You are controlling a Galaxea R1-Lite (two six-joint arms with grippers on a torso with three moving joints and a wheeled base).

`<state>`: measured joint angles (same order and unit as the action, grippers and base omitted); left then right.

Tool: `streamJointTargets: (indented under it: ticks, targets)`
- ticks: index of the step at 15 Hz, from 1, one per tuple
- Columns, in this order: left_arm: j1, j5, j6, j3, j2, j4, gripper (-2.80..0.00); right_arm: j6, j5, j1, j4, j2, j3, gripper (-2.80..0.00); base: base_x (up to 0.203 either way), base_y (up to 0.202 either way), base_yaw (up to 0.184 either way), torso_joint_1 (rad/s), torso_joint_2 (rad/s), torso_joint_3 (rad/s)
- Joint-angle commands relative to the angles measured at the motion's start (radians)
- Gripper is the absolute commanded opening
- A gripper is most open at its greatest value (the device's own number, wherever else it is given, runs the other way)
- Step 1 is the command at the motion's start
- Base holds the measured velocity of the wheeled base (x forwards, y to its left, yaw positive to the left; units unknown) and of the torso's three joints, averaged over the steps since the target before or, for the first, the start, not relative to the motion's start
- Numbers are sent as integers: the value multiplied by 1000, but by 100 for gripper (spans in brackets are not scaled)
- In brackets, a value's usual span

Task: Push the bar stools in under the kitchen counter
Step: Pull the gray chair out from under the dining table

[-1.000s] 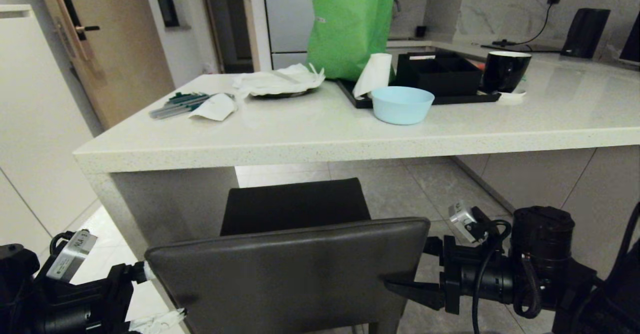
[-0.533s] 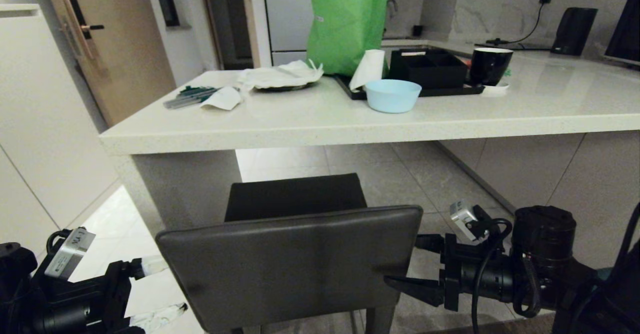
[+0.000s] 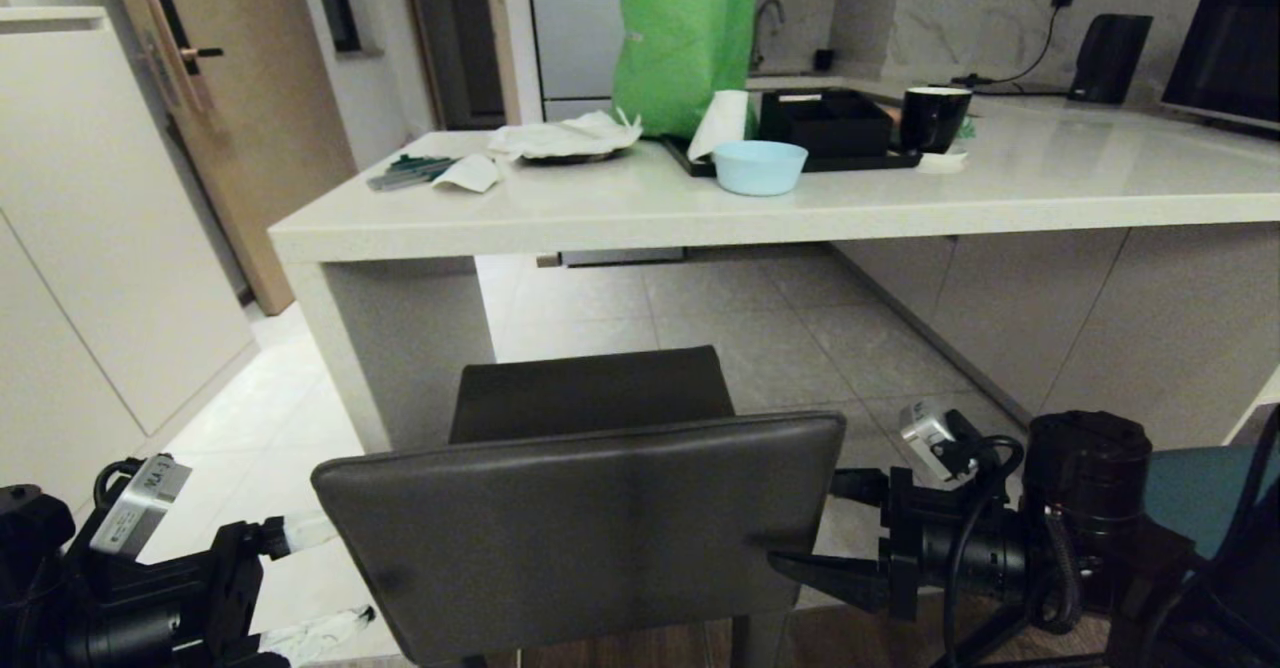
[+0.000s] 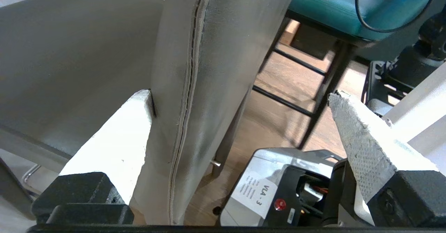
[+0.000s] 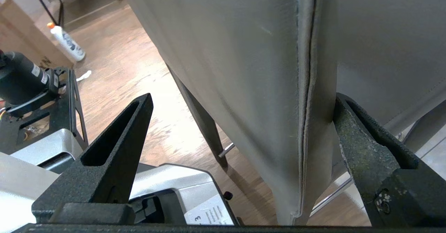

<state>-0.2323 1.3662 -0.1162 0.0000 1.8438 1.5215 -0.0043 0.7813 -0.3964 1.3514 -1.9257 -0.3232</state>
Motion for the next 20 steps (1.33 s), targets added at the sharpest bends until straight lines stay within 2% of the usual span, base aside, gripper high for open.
streamJointTargets:
  ticks: [1, 18, 20]
  targets:
    - [-1, 10, 0, 3, -2, 9, 0, 0, 6, -1, 8, 1, 1, 0, -194, 0, -3, 2, -1, 6]
    - [4, 5, 6, 3, -12, 9, 0, 0, -8, 1, 8, 8, 13, 0, -194, 0, -2, 1, 2, 3]
    - [6, 5, 9, 3, -20, 9, 0, 0, -8, 8, 8, 8, 13, 0, -76, 0, -2, 0, 2, 1]
